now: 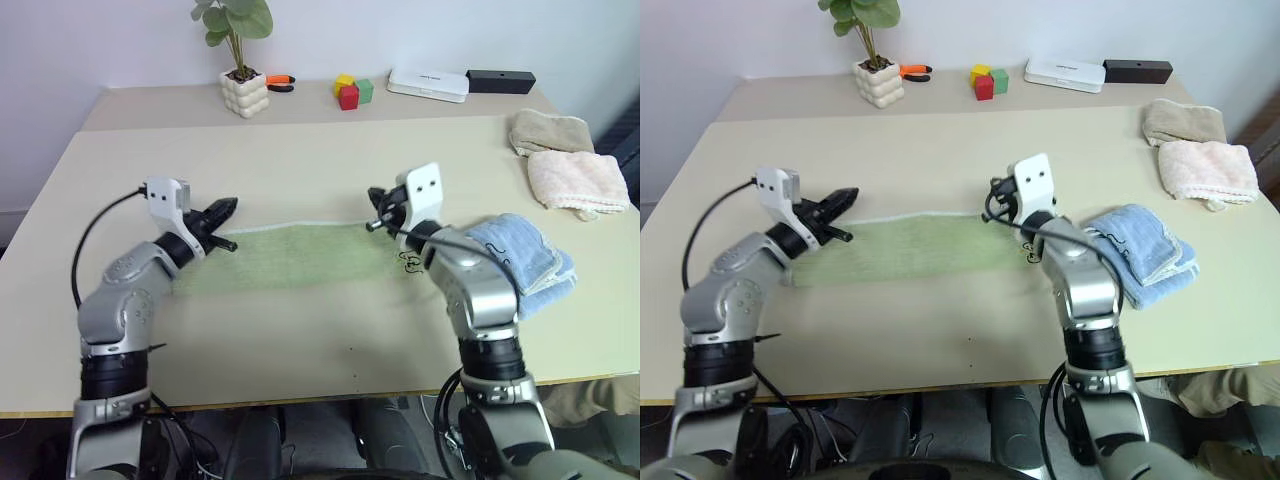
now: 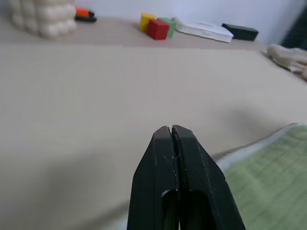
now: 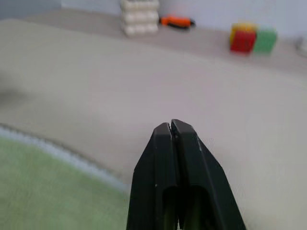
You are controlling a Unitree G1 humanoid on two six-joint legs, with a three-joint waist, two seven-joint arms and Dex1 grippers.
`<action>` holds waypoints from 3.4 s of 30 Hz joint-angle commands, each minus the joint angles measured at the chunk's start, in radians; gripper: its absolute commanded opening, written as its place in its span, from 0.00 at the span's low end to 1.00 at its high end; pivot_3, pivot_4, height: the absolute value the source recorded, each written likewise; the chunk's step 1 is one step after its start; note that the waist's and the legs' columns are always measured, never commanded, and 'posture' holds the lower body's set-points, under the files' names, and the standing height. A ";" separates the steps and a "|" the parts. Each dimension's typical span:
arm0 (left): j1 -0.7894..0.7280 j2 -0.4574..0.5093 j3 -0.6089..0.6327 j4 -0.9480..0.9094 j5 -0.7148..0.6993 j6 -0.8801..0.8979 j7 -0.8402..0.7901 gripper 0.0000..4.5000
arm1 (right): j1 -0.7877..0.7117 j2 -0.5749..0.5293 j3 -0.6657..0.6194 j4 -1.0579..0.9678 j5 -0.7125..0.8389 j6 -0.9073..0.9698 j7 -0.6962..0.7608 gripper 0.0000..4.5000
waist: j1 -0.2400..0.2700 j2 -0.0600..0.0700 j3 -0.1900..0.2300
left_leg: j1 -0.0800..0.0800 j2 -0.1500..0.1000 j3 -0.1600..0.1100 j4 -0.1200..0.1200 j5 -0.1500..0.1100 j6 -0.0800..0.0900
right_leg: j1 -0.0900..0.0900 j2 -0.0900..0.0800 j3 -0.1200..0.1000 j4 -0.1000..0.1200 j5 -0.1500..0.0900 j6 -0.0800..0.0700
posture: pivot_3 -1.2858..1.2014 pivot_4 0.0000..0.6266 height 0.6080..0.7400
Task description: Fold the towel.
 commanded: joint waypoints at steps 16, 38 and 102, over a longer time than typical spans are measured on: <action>0.115 0.174 0.070 0.113 0.078 -0.114 -0.057 0.00 | 0.121 -0.189 -0.099 0.188 -0.068 -0.250 -0.076 0.06 | 0.004 0.000 0.000 | 0.004 0.000 0.000 -0.001 0.000 0.000 | 0.004 0.000 0.000 -0.002 0.000 0.000 | 0.52 0.24 1.00; 0.039 0.396 0.006 0.047 -0.056 -0.186 -0.595 0.99 | 0.466 -0.175 -0.509 -0.511 0.764 0.490 -0.156 1.00 | 0.020 0.000 0.000 | 0.005 0.000 0.000 -0.003 0.000 0.000 | 0.006 0.001 0.000 -0.005 -0.001 -0.001 | 0.52 0.24 1.00; 0.022 0.348 -0.031 0.066 -0.070 -0.286 -0.690 1.00 | 0.285 -0.158 -0.290 -0.340 0.556 0.210 -0.255 0.02 | 0.000 0.000 0.000 | 0.010 0.002 0.002 -0.008 -0.002 0.002 | 0.013 0.002 0.001 -0.015 -0.002 -0.004 | 0.52 0.24 1.00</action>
